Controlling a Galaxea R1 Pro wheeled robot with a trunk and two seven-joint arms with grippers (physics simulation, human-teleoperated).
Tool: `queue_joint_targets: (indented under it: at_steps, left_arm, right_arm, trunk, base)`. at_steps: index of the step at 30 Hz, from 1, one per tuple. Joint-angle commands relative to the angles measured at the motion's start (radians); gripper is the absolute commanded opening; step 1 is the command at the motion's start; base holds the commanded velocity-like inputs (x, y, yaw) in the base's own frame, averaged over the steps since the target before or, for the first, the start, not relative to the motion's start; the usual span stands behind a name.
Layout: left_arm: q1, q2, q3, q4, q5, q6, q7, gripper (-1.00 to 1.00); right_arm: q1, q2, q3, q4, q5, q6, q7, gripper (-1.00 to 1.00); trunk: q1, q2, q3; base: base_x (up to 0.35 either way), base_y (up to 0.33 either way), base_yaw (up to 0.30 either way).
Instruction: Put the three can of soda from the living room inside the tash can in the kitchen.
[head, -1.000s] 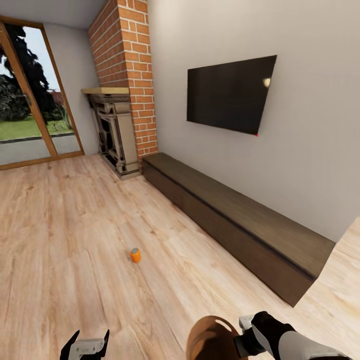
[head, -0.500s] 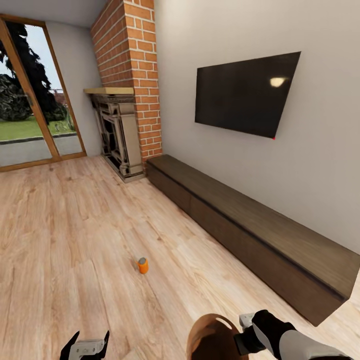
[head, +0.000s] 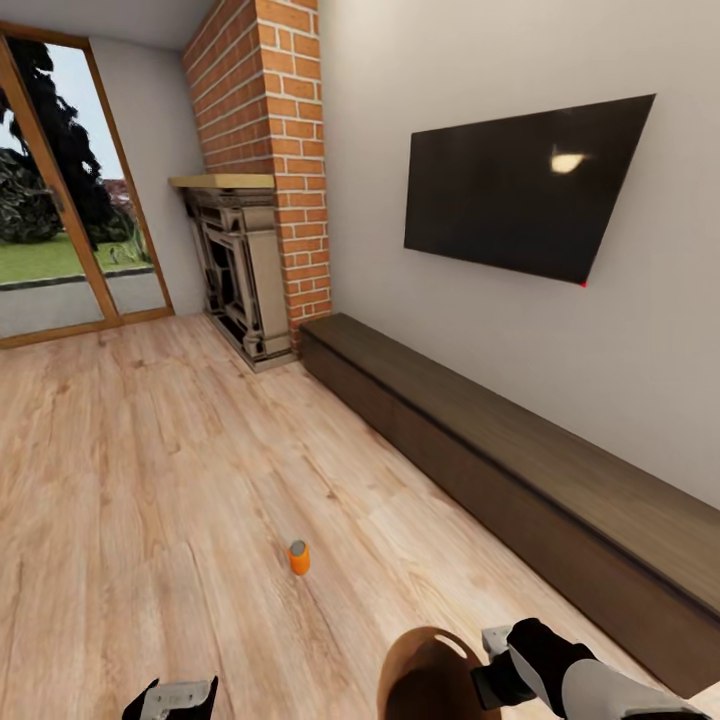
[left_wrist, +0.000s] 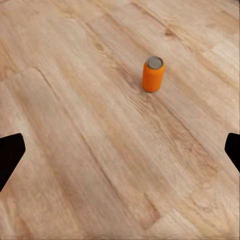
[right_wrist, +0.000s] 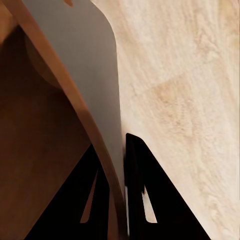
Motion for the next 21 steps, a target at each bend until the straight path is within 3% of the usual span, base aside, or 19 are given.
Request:
queue_joint_targets:
  at_steps: [1, 6, 7, 10, 13, 15, 16, 21]
  left_arm:
    - [0.000, 0.000, -0.001, -0.025, 0.001, 0.043, -0.002, 1.00]
    - [-0.006, 0.000, -0.004, -0.125, 0.001, 0.196, -0.006, 1.00]
    - [-0.017, 0.000, -0.005, -0.160, 0.005, 0.286, -0.011, 1.00]
    - [-0.058, -0.001, -0.006, -0.203, 0.007, 0.370, -0.043, 1.00]
    - [-0.097, -0.002, -0.018, -0.222, 0.005, 0.430, -0.060, 1.00]
    - [-0.121, -0.002, -0.044, -0.226, 0.003, 0.455, -0.066, 1.00]
    - [-0.133, -0.001, -0.077, -0.224, 0.002, 0.468, -0.069, 1.00]
    - [-0.142, 0.003, -0.110, -0.211, 0.003, 0.470, -0.079, 1.00]
  right_arm:
    - [0.000, 0.000, -0.014, 0.000, -0.018, 0.000, 0.006, -1.00]
    - [0.000, -0.001, -0.014, 0.000, -0.018, -0.006, 0.007, -1.00]
    - [0.000, -0.002, -0.014, 0.000, -0.018, -0.007, 0.008, -1.00]
    - [0.000, -0.002, -0.014, 0.000, -0.018, -0.008, 0.008, -1.00]
    - [0.000, -0.006, -0.014, 0.000, -0.019, -0.008, 0.008, -1.00]
    - [0.000, -0.012, -0.015, 0.000, -0.020, -0.008, 0.008, -1.00]
    - [0.000, -0.015, -0.015, 0.000, -0.021, -0.009, 0.008, -1.00]
    - [0.000, -0.017, -0.014, 0.000, -0.021, -0.009, 0.008, -1.00]
  trunk:
    - [0.000, 0.000, 0.000]
    - [0.000, 0.000, 0.001]
    - [0.000, 0.000, 0.002]
    - [0.000, 0.000, 0.005]
    - [0.000, 0.000, 0.008]
    - [0.000, 0.000, 0.009]
    - [0.000, 0.000, 0.010]
    - [0.000, 0.000, 0.012]
  base:
    - [0.282, 0.198, 0.000]
    - [0.281, 0.198, -0.044]
    - [0.281, 0.198, -0.161]
    - [0.281, 0.198, -0.187]
    - [0.282, 0.198, -0.205]
    - [0.286, 0.189, -0.214]
    - [0.296, 0.164, -0.176]
    - [0.299, 0.143, -0.079]
